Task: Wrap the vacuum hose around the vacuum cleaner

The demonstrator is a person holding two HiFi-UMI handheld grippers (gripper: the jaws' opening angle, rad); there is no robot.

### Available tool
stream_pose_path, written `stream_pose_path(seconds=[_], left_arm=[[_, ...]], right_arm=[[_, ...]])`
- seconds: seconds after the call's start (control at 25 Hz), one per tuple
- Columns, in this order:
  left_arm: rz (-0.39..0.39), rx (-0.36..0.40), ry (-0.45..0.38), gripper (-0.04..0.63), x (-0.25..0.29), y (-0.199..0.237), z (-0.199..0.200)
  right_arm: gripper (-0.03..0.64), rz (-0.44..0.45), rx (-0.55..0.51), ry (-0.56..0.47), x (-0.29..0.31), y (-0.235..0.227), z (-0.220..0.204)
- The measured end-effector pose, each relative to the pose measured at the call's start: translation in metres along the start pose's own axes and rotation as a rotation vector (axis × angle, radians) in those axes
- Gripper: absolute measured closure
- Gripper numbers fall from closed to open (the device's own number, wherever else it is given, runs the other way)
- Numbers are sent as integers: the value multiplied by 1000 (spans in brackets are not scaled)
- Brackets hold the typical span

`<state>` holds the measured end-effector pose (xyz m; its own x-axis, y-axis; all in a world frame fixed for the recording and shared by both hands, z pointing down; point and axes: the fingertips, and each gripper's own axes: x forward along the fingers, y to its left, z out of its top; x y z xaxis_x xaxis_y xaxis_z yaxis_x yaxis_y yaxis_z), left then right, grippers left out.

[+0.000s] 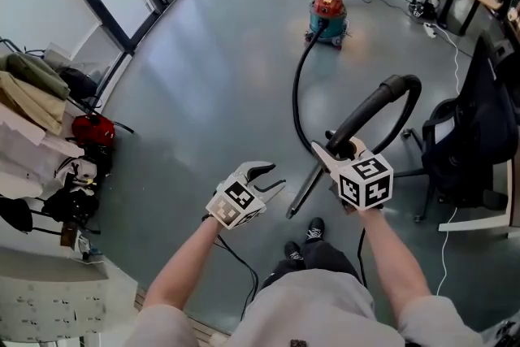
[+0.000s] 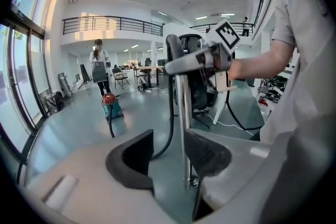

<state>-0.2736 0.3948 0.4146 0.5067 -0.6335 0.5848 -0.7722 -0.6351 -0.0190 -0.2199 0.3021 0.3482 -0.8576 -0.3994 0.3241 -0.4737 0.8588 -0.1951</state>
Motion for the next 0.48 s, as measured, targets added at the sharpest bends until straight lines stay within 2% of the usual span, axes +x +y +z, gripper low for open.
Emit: stream_pose_path(seconds=[0.24,0.48], left_arm=[[-37,36,-139,429,4,13,98],[-115,49,-199,428,42,27,189]], right_arm=[[425,-11,-162,95,15,-19,-29],[425,24,-281,124,30,-32,-35]])
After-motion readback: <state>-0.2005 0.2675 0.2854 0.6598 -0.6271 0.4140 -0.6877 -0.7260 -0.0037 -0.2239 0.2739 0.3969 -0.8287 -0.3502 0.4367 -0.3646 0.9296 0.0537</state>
